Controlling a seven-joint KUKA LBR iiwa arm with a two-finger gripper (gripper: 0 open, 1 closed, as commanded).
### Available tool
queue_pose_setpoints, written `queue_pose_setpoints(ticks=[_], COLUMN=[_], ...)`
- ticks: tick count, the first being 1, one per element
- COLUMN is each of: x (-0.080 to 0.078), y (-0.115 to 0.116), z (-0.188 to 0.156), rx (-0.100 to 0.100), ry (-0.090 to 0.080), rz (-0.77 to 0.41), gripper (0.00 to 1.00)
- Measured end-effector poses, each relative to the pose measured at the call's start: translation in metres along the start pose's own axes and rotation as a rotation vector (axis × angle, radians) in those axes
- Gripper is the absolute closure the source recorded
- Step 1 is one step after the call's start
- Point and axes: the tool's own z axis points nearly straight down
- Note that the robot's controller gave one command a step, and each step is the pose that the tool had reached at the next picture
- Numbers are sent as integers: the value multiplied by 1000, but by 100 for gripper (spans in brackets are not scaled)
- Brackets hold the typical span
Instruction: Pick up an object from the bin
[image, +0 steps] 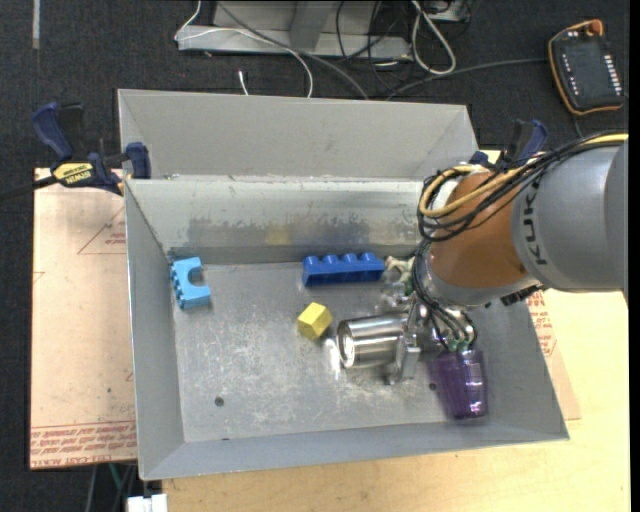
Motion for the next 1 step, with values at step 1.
queue_pose_setpoints(ticks=[1], x=[8], y=[16], z=[0], rx=[1], ry=[-11], rz=[-44], gripper=[0])
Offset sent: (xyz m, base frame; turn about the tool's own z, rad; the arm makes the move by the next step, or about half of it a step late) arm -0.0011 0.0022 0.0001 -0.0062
